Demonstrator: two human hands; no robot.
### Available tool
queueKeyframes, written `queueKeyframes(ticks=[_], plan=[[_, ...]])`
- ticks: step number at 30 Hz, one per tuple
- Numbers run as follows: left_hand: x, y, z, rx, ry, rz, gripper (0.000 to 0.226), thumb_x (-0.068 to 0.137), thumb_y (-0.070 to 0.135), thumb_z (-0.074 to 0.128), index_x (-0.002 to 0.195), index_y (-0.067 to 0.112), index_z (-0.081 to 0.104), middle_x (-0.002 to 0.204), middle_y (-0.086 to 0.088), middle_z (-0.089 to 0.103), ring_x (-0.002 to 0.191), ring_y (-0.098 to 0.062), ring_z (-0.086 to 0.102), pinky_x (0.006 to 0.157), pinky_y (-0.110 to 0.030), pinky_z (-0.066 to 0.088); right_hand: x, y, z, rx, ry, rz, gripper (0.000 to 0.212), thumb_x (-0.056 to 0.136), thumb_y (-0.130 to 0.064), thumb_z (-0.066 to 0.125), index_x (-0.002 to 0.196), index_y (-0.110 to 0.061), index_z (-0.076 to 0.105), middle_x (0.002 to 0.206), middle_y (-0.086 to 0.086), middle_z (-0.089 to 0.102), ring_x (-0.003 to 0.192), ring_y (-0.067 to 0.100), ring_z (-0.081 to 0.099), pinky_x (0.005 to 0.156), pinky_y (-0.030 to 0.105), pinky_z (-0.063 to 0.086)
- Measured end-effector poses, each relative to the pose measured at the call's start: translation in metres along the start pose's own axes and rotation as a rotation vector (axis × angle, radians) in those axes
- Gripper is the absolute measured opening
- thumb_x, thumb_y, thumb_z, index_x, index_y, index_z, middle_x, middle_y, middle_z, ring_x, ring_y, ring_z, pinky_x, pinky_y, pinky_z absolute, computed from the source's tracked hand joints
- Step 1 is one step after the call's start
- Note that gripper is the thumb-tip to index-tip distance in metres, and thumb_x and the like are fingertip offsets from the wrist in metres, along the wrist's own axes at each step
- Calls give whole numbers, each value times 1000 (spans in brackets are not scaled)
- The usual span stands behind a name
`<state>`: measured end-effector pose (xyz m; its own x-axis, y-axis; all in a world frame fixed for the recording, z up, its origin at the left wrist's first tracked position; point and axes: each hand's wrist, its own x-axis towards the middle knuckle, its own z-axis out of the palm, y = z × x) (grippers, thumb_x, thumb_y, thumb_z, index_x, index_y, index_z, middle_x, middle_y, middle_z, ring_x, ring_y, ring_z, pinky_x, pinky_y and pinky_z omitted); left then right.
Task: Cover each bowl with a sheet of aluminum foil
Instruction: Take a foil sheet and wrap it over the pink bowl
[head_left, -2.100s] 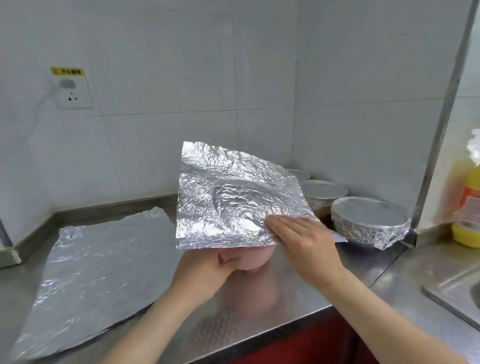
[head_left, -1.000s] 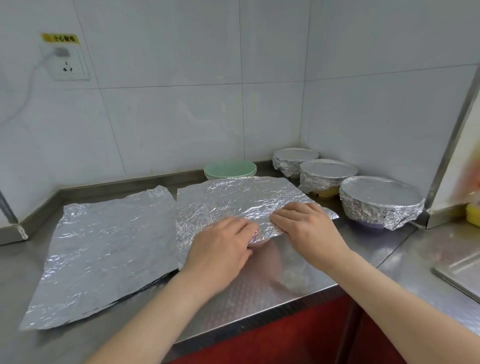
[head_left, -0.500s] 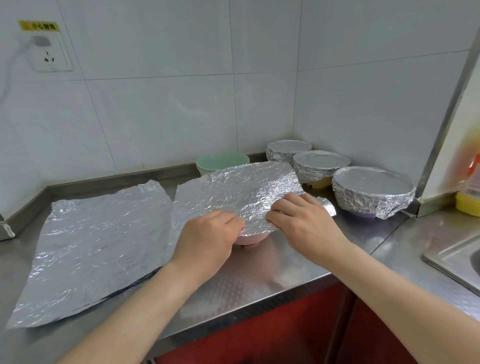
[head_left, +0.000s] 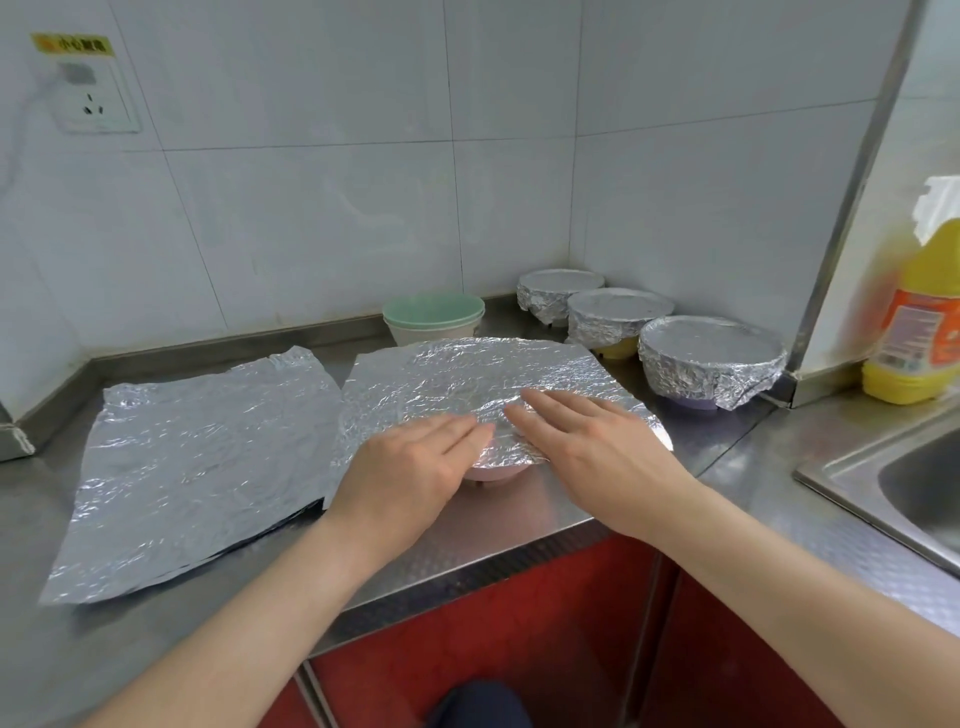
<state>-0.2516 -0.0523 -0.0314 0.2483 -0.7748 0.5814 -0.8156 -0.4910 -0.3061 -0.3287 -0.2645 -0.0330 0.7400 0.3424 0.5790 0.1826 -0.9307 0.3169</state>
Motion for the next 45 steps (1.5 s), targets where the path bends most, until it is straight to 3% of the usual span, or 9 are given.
queueKeyframes(ticks=[11,16,19,22,24,27,32,40,45], plan=[[-11,-6,9,-21,-105,26,48,90,11,33,132,5,57,133,-11,59,117,-28,60,94,-41,51,-5,4,22,99,15,-29,55,105,-20,13,128,0,59,128,13,62,116,30,61,93,43,53],[-13,-10,4,-66,-217,6,55,89,6,25,140,7,47,141,-11,51,126,-28,53,100,-46,47,-10,11,20,109,7,-2,52,98,-13,19,127,1,60,128,14,62,116,32,61,89,47,54],[-16,-11,2,-76,-303,24,61,90,10,22,150,17,28,154,-3,32,140,-20,34,113,-45,27,-14,13,18,117,-21,3,66,103,-21,0,131,-1,57,134,13,58,122,31,56,96,48,50],[-10,-10,-5,-292,-401,-87,65,92,54,18,153,37,3,159,17,-4,146,0,-4,120,-29,1,-17,15,17,130,-58,22,54,96,-17,18,136,-5,53,140,11,53,128,30,52,97,48,49],[5,-8,-11,-497,-362,-241,67,89,66,22,151,40,17,157,22,3,144,4,2,118,-23,4,-15,15,17,129,-73,27,55,92,-17,24,137,-6,52,140,10,53,128,30,51,97,48,49],[26,-7,-4,-511,-289,-373,52,99,55,26,147,36,32,157,16,17,145,-3,14,117,-23,9,-16,13,16,128,-61,25,56,89,-15,25,137,-7,52,142,9,52,130,30,49,98,47,49],[25,-6,15,-280,-434,-330,79,82,72,-5,150,40,20,161,7,10,148,-10,5,120,-37,1,-22,11,14,147,-6,-2,56,90,-12,28,142,-22,47,149,6,42,136,26,42,108,37,37],[11,-11,11,-295,-413,-286,58,92,63,7,148,49,9,160,12,6,147,-5,-2,114,-27,-10,-31,12,29,156,-25,-3,65,90,-6,27,151,-30,28,159,1,23,147,20,18,116,39,23],[12,-17,16,-442,-331,-276,54,93,64,15,143,50,29,158,13,16,141,3,4,116,-30,-4,-31,13,30,216,-138,-5,59,98,-41,35,153,-37,13,162,-2,7,149,16,5,117,47,20]])
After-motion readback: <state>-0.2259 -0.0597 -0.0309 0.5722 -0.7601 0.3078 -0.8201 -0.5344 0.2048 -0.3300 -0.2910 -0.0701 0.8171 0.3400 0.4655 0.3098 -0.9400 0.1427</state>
